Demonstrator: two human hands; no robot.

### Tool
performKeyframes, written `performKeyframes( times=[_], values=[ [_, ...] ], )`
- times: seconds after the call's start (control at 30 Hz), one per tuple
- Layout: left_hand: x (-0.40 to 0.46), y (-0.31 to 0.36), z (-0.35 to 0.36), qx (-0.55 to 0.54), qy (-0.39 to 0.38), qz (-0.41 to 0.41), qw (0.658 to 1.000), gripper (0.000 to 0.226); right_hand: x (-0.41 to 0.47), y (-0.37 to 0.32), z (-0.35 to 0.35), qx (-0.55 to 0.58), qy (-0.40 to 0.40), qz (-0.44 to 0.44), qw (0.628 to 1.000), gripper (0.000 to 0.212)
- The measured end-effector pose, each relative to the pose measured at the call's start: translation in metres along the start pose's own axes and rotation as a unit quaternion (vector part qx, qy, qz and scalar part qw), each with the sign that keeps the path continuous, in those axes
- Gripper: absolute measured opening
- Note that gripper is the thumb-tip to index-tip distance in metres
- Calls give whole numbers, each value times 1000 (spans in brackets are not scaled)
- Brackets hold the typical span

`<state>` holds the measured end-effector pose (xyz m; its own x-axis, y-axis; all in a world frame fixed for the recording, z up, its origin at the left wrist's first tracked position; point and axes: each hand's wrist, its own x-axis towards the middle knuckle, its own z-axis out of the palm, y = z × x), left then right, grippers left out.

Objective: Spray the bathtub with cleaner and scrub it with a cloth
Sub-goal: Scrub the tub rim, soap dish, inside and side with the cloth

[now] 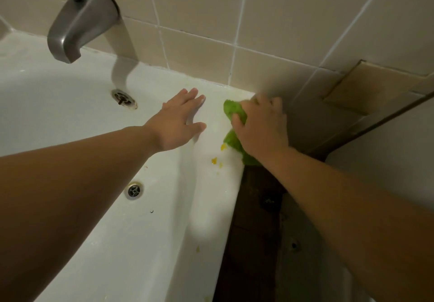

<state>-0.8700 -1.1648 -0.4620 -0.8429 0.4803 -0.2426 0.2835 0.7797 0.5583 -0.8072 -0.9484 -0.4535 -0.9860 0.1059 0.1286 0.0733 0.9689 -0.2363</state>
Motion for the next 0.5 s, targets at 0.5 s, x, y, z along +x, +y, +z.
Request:
performKeyframes(
  times=[0.5],
  values=[
    [7,1,-2,16,-13,6,1000,71,16,-11,0,-2,-6,10,1000,27]
  ],
)
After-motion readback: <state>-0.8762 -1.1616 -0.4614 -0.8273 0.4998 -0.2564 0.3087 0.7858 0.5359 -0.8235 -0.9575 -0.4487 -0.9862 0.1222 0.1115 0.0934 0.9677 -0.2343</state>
